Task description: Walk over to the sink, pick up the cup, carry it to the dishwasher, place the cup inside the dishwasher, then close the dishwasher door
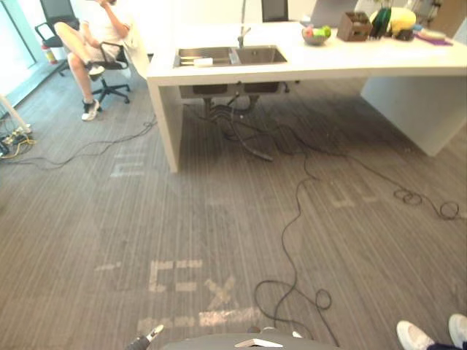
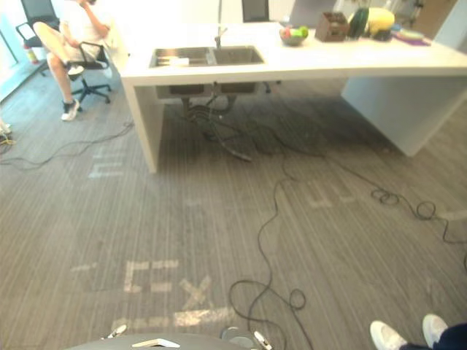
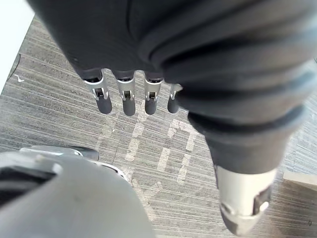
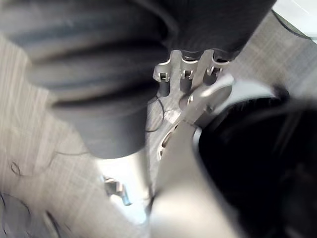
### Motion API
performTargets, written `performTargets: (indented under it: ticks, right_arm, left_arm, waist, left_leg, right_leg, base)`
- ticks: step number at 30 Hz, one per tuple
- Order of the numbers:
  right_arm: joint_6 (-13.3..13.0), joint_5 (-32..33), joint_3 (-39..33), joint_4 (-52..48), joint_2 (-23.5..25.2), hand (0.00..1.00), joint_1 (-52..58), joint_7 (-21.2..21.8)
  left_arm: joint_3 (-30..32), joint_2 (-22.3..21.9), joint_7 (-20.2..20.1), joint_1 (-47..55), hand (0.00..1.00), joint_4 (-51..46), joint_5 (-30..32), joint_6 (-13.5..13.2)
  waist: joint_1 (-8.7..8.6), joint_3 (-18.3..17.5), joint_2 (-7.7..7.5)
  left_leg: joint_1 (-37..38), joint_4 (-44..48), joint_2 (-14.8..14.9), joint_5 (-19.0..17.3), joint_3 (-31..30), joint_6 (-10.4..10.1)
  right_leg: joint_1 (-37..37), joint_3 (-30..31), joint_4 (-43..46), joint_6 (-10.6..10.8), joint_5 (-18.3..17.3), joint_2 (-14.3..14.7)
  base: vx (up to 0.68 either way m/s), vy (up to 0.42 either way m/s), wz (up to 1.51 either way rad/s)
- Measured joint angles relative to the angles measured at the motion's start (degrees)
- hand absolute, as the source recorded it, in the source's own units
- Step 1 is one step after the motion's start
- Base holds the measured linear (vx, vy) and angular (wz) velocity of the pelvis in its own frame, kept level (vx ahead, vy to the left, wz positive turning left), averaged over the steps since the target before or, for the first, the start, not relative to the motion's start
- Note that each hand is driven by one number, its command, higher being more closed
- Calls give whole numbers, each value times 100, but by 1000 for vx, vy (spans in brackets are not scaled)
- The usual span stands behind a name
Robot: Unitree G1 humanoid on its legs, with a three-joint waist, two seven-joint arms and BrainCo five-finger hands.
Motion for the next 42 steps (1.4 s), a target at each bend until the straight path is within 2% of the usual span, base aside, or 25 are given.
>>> performTargets:
  ticks: [2, 4, 9, 13, 15, 19, 21, 24, 27, 28, 31, 38, 40, 41, 42]
  right_arm:
    - [-32, -90, -87, 15, 30, 0, 12, 3]
    - [-70, -304, -86, 17, 25, 0, -14, 29]
    - [-217, -232, -76, 21, 41, 0, -185, 55]
    - [-292, -217, -62, 43, 142, 0, -243, 58]
    - [-301, -257, -45, 50, 181, 0, -243, 58]
    - [-295, -329, -28, 137, 193, 0, -245, 31]
    - [-269, -587, -22, 185, 213, 0, -260, -88]
    - [-244, -907, -20, 187, 197, 0, -260, -91]
    - [-201, -969, -22, 190, 198, 0, -258, -97]
    - [-214, -983, -25, 193, 199, 0, -252, -136]
    - [-283, -1106, -40, 193, 213, 0, -240, -363]
    - [-391, -1194, -84, 192, 248, 0, -245, -739]
    - [-385, -1130, -81, 186, 253, 0, -250, -792]
    - [-391, -1014, -76, 167, 247, 0, -250, -865]
    - [-398, -861, -57, 140, 244, 0, -247, -973]
  left_arm:
    - [14, -79, -386, -43, 0, -10, -228, -34]
    - [11, -78, -907, -65, 0, -14, -481, -5]
    - [4, 28, -1272, -138, 0, -13, -535, 102]
    - [7, 113, -1346, -170, 0, 6, -530, 180]
    - [12, 172, -1402, -209, 0, 59, -463, 315]
    - [8, 216, -1595, -344, 0, 227, 11, 293]
    - [-25, 208, -1602, -366, 0, 248, 219, 207]
    - [-24, 219, -1596, -377, 0, 284, 181, 240]
    - [-17, 323, -1603, -396, 0, 353, -422, 441]
    - [-7, 345, -1589, -395, 0, 440, -752, 439]
    - [32, 378, -1568, -390, 0, 549, -1212, 439]
    - [211, 379, -1596, -392, 0, 657, -1604, 528]
    - [183, 376, -1597, -403, 0, 653, -1574, 541]
    - [114, 374, -1596, -434, 0, 648, -1493, 540]
    - [-43, 398, -1596, -497, 0, 646, -1407, 539]
  waist:
    - [-2, 46, 71]
    - [55, 61, 39]
    - [112, 101, -40]
    - [104, 141, -126]
    - [102, 141, -190]
    - [95, 132, -224]
    - [77, 137, -245]
    - [45, 143, -272]
    - [1, 147, -304]
    - [11, 151, -310]
    - [6, 151, -312]
    - [-10, 159, -311]
    - [-8, 160, -297]
    - [-32, 155, -270]
    - [-44, 158, -262]
  left_leg:
    - [18, -105, 24, 77, 58, -50]
    - [114, -189, 35, 118, 60, -6]
    - [162, -286, 49, 170, 18, 55]
    - [199, -376, 35, 233, 16, 151]
    - [243, -394, 33, 247, 22, 158]
    - [293, -450, 23, 256, 50, 160]
    - [316, -456, 23, 255, 98, 159]
    - [378, -460, 27, 252, 152, 156]
    - [383, -463, 31, 249, 203, 157]
    - [386, -471, 41, 242, 283, 163]
    - [432, -469, 64, 222, 411, 166]
    - [577, -461, 113, 199, 462, 169]
    - [530, -458, 115, 190, 458, 184]
    - [454, -439, 133, 160, 454, 224]
    - [404, -426, 99, 135, 460, 257]
  right_leg:
    - [284, -111, -545, 10, 265, 50]
    - [469, -167, -860, 8, 382, 111]
    - [492, -232, -863, 17, 363, 137]
    - [490, -242, -864, 35, 352, 137]
    - [501, -240, -864, 41, 348, 137]
    - [503, -221, -865, 52, 341, 137]
    - [501, -201, -866, 56, 339, 140]
    - [514, -159, -866, 56, 342, 151]
    - [510, -101, -866, 57, 344, 161]
    - [502, -35, -867, 53, 346, 178]
    - [494, 91, -867, 71, 334, 213]
    - [579, 117, -862, 66, 310, 260]
    - [553, 39, -769, 63, 223, 238]
    - [310, -104, -316, 56, -30, 161]
    - [-73, -239, 475, 120, -395, -52]
  base:
    - [54, 14, 21]
    - [50, 13, 5]
    - [15, 4, 6]
    - [0, 0, 0]
    - [0, 0, 0]
    - [-6, 10, -2]
    - [7, 23, -7]
    - [-5, 16, -7]
    - [-29, 9, -10]
    - [-43, 7, -23]
    - [-23, 1, -24]
    - [-3, -3, -5]
    - [-31, -9, 4]
    - [-32, 5, 3]
    - [0, 0, 0]
